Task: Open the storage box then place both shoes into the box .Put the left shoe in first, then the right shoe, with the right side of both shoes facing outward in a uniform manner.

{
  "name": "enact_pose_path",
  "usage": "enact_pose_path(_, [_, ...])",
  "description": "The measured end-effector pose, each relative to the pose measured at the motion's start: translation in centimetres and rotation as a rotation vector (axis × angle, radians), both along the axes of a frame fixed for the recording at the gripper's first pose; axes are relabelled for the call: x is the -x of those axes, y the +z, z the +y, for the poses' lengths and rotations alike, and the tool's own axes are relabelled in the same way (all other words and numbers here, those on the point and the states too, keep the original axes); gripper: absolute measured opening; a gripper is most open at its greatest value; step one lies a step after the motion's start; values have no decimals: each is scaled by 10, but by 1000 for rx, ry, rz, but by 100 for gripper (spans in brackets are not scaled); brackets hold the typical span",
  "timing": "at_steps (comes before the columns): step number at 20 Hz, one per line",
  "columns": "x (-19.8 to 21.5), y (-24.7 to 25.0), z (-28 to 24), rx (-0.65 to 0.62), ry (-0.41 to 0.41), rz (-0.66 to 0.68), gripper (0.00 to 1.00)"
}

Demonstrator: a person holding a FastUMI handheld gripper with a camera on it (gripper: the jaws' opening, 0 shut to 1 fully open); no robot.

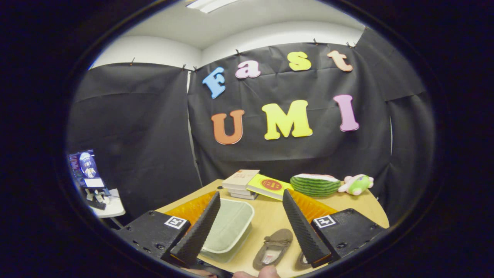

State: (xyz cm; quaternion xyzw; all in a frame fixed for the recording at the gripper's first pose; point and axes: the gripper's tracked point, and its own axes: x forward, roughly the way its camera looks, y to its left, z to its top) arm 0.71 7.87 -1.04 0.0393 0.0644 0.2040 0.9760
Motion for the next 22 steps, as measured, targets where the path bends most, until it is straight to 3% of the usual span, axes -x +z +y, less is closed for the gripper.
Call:
enact_pose_path(6, [3, -56, 25, -26, 168, 202, 100])
enact_pose_path(10, [8, -96, 39, -163, 298, 416, 100])
enact_pose_path(16, [-9, -153, 37, -260, 329, 644, 100])
enact_pose_path(22, [-16, -176, 61, -502, 401, 851, 97])
